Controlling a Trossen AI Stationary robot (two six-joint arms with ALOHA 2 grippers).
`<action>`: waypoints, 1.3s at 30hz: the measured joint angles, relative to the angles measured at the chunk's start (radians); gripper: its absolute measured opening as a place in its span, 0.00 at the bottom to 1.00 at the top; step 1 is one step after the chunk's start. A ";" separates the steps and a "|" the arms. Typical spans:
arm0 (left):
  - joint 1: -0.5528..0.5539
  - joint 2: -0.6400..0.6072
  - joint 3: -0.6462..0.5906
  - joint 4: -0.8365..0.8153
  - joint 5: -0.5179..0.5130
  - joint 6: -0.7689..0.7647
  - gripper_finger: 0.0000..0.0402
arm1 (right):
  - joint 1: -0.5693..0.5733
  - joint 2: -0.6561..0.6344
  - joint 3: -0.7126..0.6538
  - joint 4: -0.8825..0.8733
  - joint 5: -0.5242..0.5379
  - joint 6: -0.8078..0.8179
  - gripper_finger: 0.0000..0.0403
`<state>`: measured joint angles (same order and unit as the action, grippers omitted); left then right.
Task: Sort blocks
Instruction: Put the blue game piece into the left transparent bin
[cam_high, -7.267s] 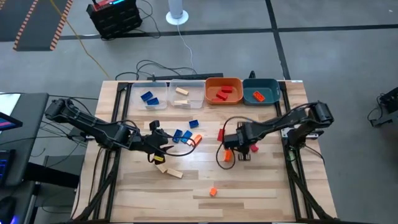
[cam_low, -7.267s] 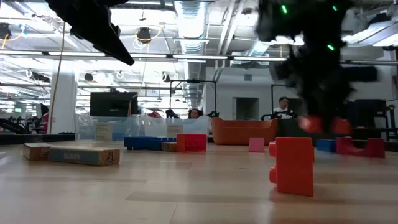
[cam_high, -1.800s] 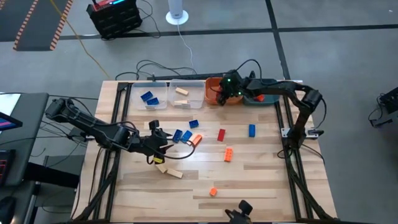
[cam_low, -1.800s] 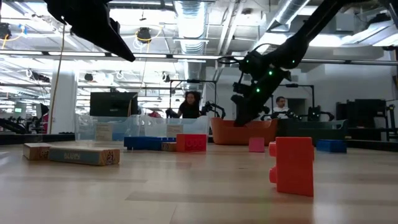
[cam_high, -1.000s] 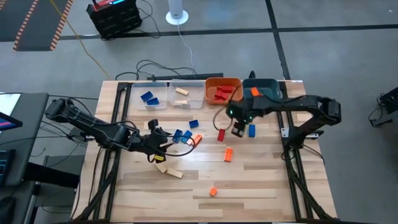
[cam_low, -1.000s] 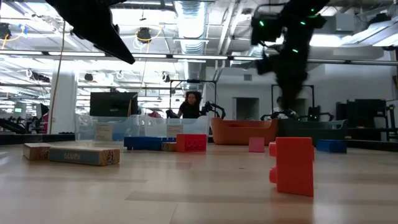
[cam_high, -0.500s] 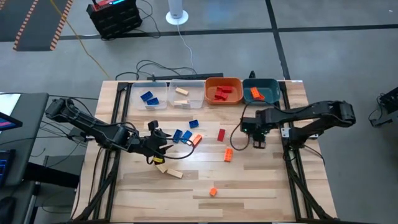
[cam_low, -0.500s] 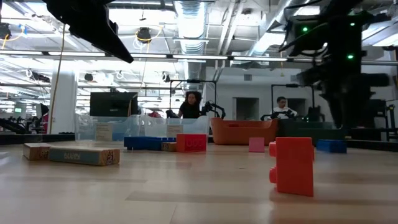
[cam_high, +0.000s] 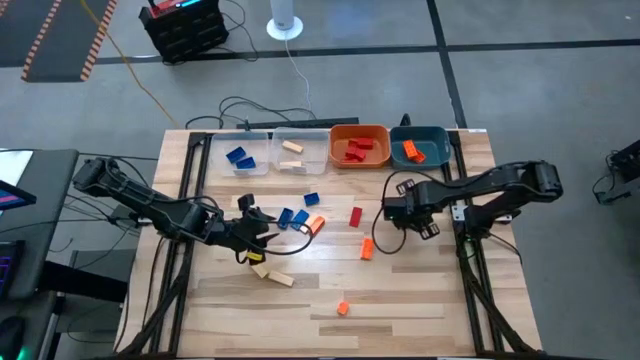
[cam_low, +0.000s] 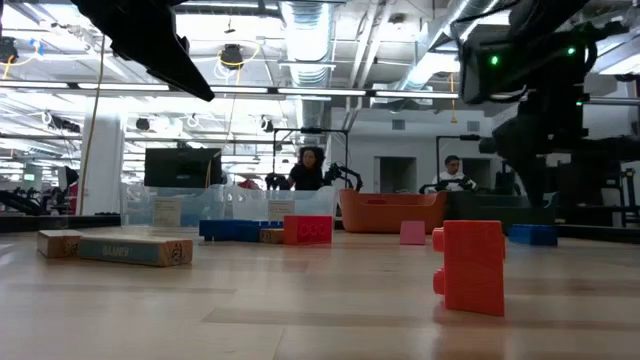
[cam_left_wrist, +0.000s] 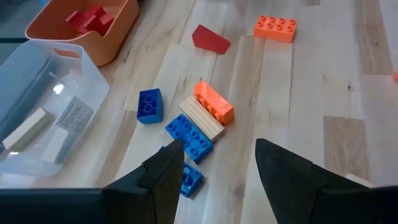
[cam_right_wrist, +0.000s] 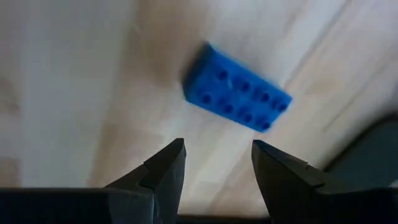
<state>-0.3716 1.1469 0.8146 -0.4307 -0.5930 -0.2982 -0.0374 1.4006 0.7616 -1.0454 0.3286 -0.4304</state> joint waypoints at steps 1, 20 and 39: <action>0.000 0.000 0.000 0.000 0.002 -0.001 0.48 | -0.009 0.015 0.000 -0.001 0.021 0.015 0.54; 0.000 0.000 0.000 -0.007 0.004 0.001 0.48 | 0.021 0.132 0.042 0.414 0.071 0.064 0.54; 0.000 0.000 0.000 -0.009 0.013 -0.015 0.48 | -0.077 0.064 0.000 0.591 -0.298 -0.048 0.54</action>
<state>-0.3717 1.1469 0.8148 -0.4392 -0.5802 -0.3137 -0.1141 1.4651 0.7621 -0.4548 0.0306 -0.4787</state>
